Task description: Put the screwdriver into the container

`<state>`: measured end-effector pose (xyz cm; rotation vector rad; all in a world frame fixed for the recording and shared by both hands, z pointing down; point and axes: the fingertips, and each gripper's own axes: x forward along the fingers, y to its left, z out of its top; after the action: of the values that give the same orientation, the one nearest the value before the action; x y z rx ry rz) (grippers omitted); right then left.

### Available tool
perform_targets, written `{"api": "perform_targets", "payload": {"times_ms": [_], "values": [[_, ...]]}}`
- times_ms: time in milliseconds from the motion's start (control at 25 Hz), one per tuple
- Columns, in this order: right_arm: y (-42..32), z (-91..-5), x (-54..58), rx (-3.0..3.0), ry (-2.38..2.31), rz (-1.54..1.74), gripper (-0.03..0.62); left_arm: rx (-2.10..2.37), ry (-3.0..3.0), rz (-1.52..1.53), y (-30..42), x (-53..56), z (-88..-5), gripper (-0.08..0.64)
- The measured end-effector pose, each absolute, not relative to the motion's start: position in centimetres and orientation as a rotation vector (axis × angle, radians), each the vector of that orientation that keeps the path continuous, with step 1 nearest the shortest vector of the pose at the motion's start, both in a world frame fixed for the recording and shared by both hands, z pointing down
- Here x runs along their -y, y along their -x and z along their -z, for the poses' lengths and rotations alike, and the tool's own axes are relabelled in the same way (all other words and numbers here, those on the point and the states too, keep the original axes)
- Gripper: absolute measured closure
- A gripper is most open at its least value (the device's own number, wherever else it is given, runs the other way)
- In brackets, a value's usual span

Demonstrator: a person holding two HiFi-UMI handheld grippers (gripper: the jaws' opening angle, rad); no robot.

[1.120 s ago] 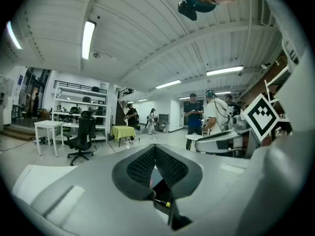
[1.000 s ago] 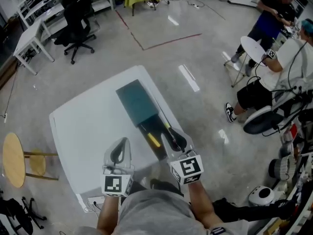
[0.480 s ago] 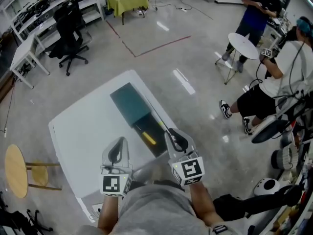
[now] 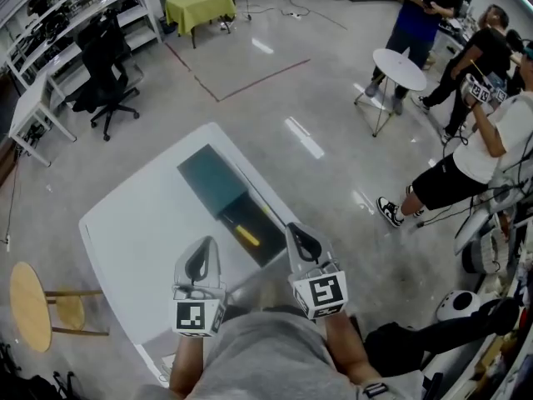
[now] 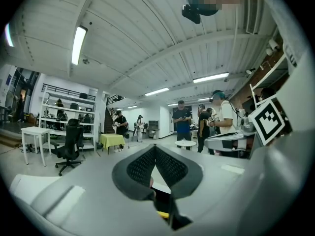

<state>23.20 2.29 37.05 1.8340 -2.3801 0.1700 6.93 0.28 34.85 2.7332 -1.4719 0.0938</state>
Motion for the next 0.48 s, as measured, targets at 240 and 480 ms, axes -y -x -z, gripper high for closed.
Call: {"api": "perform_targets", "payload": {"times_ms": [240, 480], "values": [[-23.19, -37.16, -2.27, 2.377, -1.832, -0.157, 0.589, 1.463, -2.761, -0.074, -7.28, -0.26, -34.73, 0.548], [-22.73, -37.48, -3.00, 2.385, -1.816, -0.158, 0.591, 1.475, -2.742, -0.119, -7.03, -0.86, -35.01, 0.548]]}}
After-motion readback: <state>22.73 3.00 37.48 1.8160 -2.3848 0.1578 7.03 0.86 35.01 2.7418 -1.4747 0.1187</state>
